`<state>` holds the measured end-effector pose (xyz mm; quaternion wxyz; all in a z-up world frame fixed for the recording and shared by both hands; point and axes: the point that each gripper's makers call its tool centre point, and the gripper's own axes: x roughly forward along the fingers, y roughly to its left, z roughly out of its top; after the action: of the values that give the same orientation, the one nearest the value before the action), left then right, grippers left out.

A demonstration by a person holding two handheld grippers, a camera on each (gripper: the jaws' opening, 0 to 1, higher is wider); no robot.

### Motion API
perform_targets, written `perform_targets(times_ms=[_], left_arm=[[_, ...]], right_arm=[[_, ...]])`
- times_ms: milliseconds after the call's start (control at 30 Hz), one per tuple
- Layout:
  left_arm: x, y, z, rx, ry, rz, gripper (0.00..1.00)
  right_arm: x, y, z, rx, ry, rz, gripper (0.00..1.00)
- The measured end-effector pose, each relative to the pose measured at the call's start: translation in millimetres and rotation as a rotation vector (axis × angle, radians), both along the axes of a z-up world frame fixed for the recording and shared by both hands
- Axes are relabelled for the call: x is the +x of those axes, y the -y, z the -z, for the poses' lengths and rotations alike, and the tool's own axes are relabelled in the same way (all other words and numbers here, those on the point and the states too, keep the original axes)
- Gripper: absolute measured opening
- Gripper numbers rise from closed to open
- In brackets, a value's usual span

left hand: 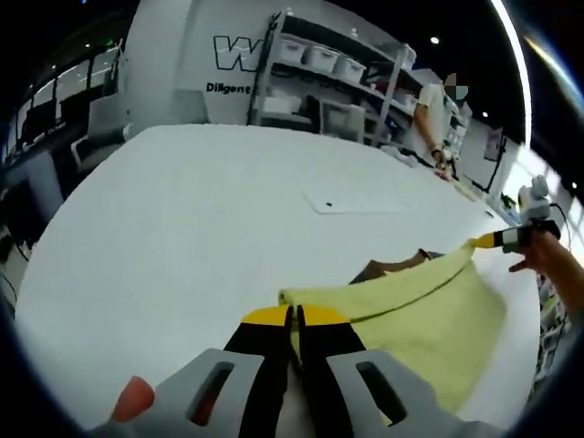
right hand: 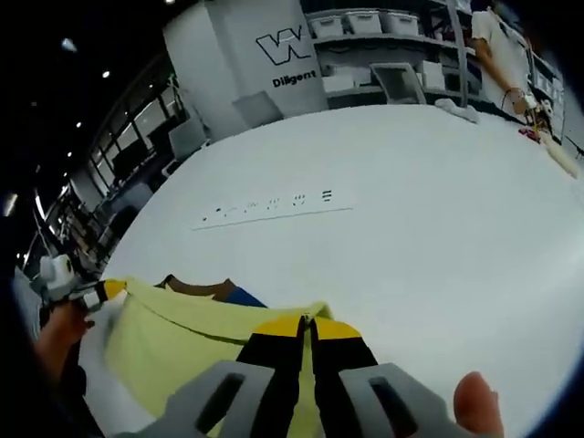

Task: Fold the garment on the visible template until the final outline fits inside the template.

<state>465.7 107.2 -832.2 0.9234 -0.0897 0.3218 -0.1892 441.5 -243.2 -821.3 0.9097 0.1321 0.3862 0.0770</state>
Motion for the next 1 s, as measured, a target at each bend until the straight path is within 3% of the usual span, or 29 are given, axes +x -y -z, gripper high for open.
perform_targets(times_ms=[233,300,467,600,733,1000], left_arm=[[6.3,-3,-2.0,-0.065,-0.013,-0.040,0.00],[13.2,-4,-1.4,-0.118,-0.033,-0.073,0.00],[18.5,-2,1.5,-0.154,-0.048,-0.100,0.00],[22.4,-1,2.3,-0.171,-0.046,-0.117,0.00],[24.6,1,9.4,-0.171,-0.083,-0.124,0.00],[30.5,3,9.4,-0.171,-0.056,-0.133,0.00]], right_arm=[[0,3,-0.4,0.035,-0.001,0.028,0.00],[4,3,-1.2,0.083,0.006,0.061,0.00],[8,4,3.9,0.129,-0.002,0.091,0.00],[9,5,8.4,0.143,-0.012,0.104,0.00],[13,4,10.1,0.138,-0.006,0.103,0.00],[17,4,12.3,0.127,-0.001,0.100,0.00]])
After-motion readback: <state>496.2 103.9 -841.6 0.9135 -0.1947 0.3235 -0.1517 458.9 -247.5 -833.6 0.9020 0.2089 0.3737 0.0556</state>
